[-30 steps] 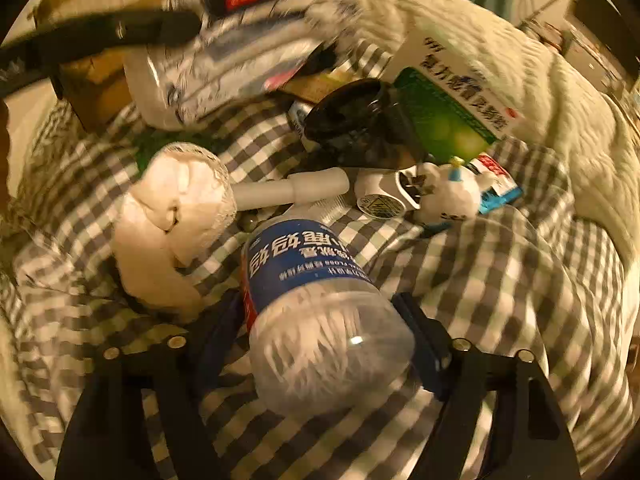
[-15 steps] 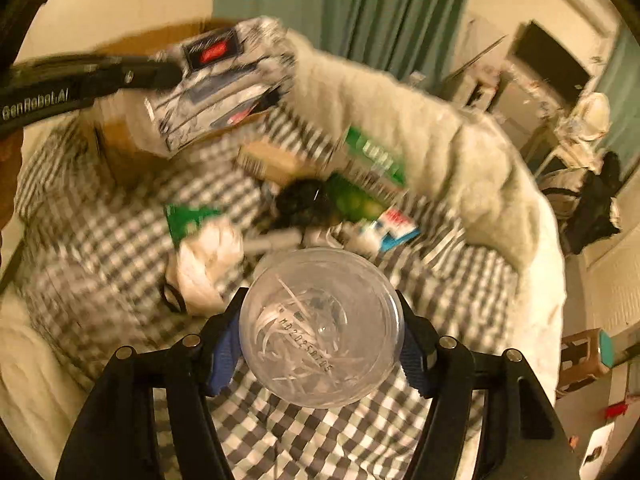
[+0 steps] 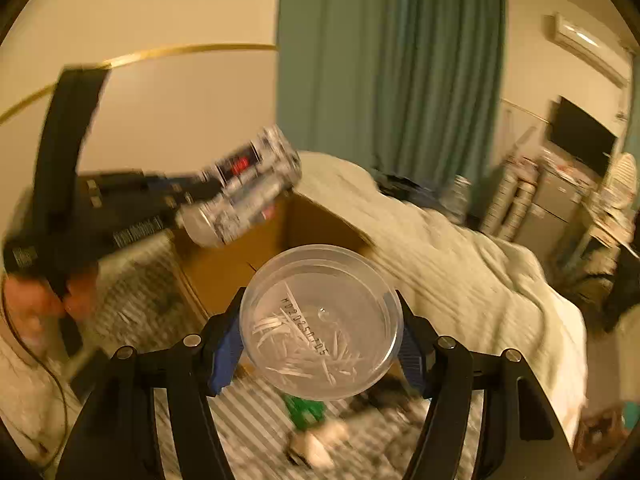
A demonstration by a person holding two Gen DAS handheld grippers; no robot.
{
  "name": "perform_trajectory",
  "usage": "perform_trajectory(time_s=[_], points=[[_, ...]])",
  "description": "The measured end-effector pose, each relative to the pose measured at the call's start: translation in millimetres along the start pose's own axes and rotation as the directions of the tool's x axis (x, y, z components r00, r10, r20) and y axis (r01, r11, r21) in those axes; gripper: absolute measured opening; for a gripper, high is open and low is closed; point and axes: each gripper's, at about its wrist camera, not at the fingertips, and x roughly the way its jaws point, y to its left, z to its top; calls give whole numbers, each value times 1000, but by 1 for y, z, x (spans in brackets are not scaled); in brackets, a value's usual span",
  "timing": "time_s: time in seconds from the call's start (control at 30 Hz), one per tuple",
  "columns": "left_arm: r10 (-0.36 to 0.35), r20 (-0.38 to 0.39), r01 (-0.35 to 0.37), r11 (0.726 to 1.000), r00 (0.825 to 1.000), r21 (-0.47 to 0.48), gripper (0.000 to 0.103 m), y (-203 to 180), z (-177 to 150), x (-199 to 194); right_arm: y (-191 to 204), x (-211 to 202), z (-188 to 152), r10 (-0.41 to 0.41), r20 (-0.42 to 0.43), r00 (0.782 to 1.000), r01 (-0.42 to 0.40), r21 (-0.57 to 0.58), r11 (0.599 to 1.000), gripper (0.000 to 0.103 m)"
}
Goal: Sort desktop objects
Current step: 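Carry the silver snack bag in the left tool to the box while the right carries the cup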
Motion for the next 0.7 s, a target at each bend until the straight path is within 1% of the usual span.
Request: perform_trajectory(time_s=[0.07, 0.1, 0.13, 0.2, 0.3, 0.37, 0.4, 0.47, 0.5, 0.53, 0.57, 0.6, 0.63, 0.7], points=[[17, -37, -18, 999, 999, -28, 10, 16, -4, 16, 14, 22, 22, 25, -3, 1000, -25, -19, 999, 65], [11, -61, -14, 999, 998, -43, 10, 23, -8, 26, 17, 31, 28, 34, -7, 999, -34, -17, 999, 65], [4, -86, -9, 998, 996, -58, 10, 30, -13, 37, 23, 51, 36, 61, -25, 998, -61, -4, 998, 65], [3, -116, -11, 997, 993, -73, 10, 38, -23, 58, 28, 75, 41, 88, -46, 995, -87, 16, 996, 65], [13, -122, -21, 998, 992, -64, 10, 41, -36, 72, 34, 117, 40, 103, -99, 990, -99, 41, 994, 65], [3, -122, -10, 998, 993, -57, 11, 38, -39, 74, 34, 127, 37, 114, -101, 988, -109, 57, 992, 65], [0, -119, -8, 998, 993, -62, 13, 40, -40, 73, 30, 128, 37, 115, -93, 989, -108, 71, 992, 72], [-5, -111, -3, 997, 994, -75, 21, 42, -40, 71, 23, 126, 37, 109, -76, 991, -102, 91, 991, 82], [-7, -100, -1, 997, 995, -81, 39, 42, -40, 67, 21, 125, 39, 100, -71, 992, -93, 99, 991, 82], [-5, -95, -2, 997, 995, -81, 71, 43, -34, 68, 16, 117, 40, 85, -70, 994, -78, 101, 992, 82], [5, -80, -12, 997, 997, -80, 84, 43, -32, 62, 12, 109, 39, 71, -67, 995, -64, 97, 993, 82], [25, -35, -27, 997, 999, -75, 96, 39, -32, 50, 12, 108, 40, 62, -63, 996, -56, 93, 994, 82], [30, 0, -30, 997, 1000, -68, 98, 36, -31, 41, 7, 98, 38, 45, -52, 998, -40, 88, 995, 82], [20, 32, -18, 999, 999, -41, 103, 26, -28, 27, -5, 77, 32, 1, -38, 999, 2, 94, 996, 83]])
